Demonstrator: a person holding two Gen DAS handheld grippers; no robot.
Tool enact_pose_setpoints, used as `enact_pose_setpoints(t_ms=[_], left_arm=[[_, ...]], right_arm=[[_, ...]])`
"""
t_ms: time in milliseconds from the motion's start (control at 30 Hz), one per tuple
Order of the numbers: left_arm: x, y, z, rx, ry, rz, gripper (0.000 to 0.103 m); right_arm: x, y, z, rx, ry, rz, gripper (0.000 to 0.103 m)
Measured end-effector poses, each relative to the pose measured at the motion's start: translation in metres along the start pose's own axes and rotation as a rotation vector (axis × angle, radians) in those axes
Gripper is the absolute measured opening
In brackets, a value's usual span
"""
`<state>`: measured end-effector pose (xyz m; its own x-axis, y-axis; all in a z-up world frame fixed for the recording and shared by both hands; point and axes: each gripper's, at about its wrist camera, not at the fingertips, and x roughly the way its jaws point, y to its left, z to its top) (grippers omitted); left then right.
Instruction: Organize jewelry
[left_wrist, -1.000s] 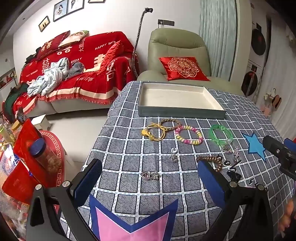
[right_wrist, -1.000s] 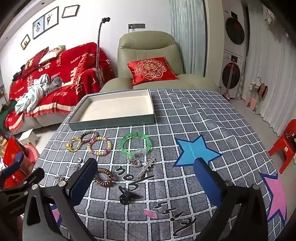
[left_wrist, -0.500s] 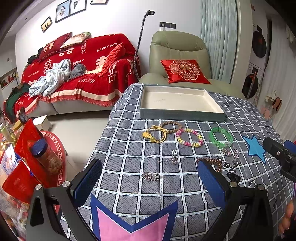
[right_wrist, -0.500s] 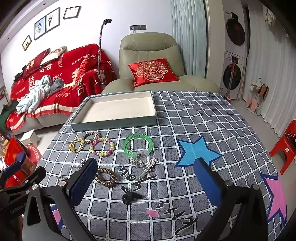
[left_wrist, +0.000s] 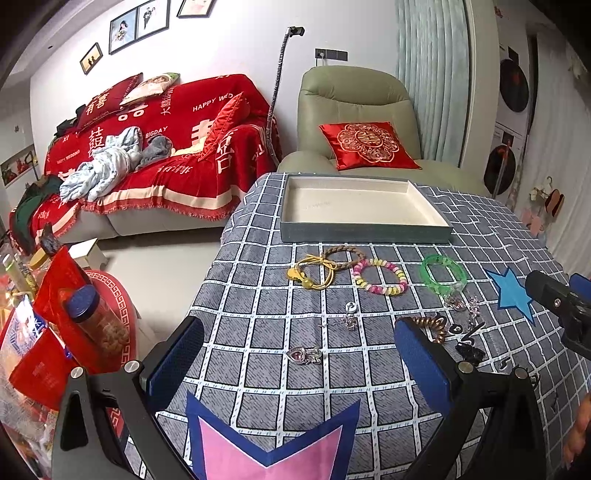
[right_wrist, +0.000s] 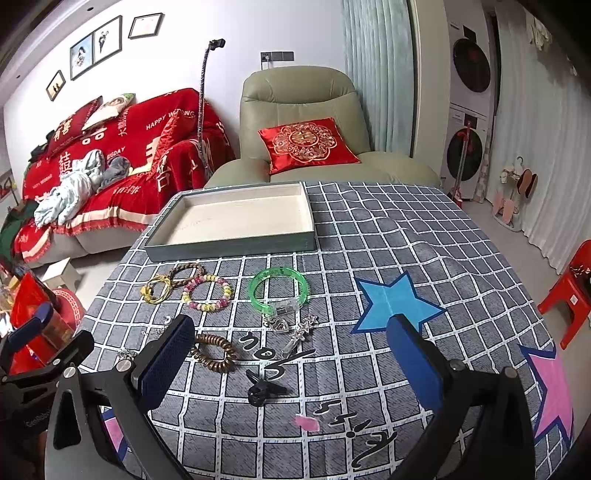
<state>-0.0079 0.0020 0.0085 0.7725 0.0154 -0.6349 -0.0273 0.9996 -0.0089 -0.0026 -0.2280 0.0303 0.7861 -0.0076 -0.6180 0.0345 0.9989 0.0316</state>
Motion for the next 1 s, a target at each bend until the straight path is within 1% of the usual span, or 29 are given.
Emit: enact_pose_setpoints(t_ms=[1000], left_arm=[[0.0043, 0.0031, -0.0003, 0.003, 0.009, 0.005, 0.103]], right_arm=[[0.0025, 0.0037, -0.0023, 0.004, 0.009, 0.003, 0.103]])
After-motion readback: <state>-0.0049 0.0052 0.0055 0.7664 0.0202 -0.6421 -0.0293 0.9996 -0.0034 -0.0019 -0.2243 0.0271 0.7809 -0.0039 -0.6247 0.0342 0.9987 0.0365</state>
